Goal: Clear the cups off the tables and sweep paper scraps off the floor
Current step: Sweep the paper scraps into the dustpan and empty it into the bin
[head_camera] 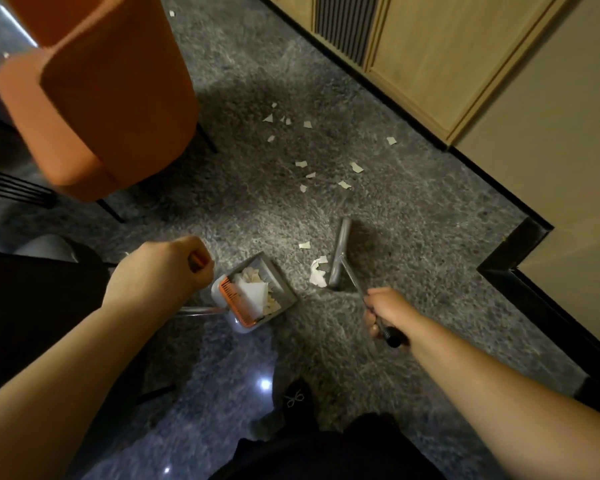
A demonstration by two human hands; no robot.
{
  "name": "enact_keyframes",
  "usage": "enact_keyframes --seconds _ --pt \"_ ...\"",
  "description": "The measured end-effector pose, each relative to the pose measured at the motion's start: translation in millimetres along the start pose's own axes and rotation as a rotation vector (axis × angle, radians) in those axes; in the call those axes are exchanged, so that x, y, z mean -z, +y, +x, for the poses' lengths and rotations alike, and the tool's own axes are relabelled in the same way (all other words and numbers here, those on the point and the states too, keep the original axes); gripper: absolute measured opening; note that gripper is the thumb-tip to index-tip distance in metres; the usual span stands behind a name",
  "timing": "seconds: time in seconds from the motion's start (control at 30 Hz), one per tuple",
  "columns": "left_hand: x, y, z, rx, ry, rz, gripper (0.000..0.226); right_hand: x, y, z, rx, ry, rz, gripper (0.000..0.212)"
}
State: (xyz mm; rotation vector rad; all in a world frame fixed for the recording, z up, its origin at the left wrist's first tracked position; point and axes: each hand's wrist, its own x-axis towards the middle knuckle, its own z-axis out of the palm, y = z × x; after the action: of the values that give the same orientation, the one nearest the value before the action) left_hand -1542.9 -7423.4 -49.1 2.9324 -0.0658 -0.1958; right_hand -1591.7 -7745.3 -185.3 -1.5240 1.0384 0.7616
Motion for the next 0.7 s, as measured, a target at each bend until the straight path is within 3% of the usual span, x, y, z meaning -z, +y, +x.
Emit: enact_keyframes --seconds 0.4,0.7 --pt "-6.6 0.3 20.3 0.099 -0.002 -0.093 0.009 44.2 -55.9 12.1 0.094 0.008 -0.361 0.045" --pt "-29.1 34.9 51.3 0.16 -0.09 -0.043 0.008 81.7 -108.5 56.5 0.071 -0.012 -0.62 0.04"
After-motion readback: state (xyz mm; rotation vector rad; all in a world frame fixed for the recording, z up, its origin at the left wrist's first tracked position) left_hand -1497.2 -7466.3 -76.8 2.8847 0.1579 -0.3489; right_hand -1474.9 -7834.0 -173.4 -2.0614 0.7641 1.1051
